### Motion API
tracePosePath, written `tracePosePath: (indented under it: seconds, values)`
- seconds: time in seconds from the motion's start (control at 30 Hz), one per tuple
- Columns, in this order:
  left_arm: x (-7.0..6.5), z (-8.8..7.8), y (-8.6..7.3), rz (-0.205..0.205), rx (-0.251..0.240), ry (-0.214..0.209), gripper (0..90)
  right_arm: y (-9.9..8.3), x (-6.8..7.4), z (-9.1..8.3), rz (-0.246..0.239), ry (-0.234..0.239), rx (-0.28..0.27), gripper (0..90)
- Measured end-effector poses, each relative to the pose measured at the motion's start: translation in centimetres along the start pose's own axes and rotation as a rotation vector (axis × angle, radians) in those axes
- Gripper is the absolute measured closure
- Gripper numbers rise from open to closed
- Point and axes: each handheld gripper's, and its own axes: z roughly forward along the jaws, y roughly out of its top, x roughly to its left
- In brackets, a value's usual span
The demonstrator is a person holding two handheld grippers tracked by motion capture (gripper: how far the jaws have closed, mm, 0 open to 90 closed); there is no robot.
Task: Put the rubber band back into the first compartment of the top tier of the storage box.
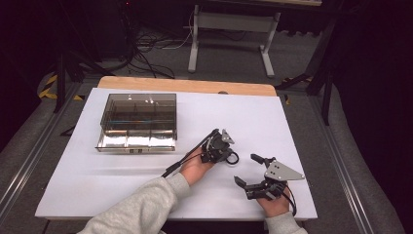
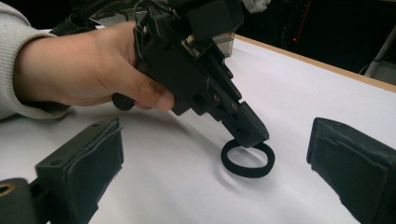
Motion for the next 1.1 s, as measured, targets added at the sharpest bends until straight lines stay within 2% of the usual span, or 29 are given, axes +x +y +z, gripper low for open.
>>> tracePosePath:
  seconds: [0.17,0.3,0.47,0.57,0.93,1.1]
  values:
    - [-0.1,-1.5,0.3,-0.002,-0.017,0.001,87.9,0.0,0.0,0.0,0.003,0.0,0.0,4.0]
    - [-0.2,-3.0,0.5,0.017,-0.031,0.017,87.8,0.0,0.0,0.0,0.003,0.001,-0.001,4.0]
    - [-0.2,-4.4,0.5,0.0,-0.057,0.015,87.8,0.0,0.0,0.0,0.007,-0.001,-0.002,4.0]
    - [-0.4,-5.5,0.5,0.017,-0.075,0.038,87.7,0.0,-0.1,0.0,0.008,-0.001,-0.003,4.0]
    - [-0.4,-8.3,0.0,0.017,-0.107,0.03,87.6,0.0,0.0,0.0,0.007,-0.002,-0.002,4.0]
    - [-0.7,-9.6,-0.2,0.038,-0.119,0.035,87.6,0.0,0.0,0.0,0.005,-0.005,0.0,4.0]
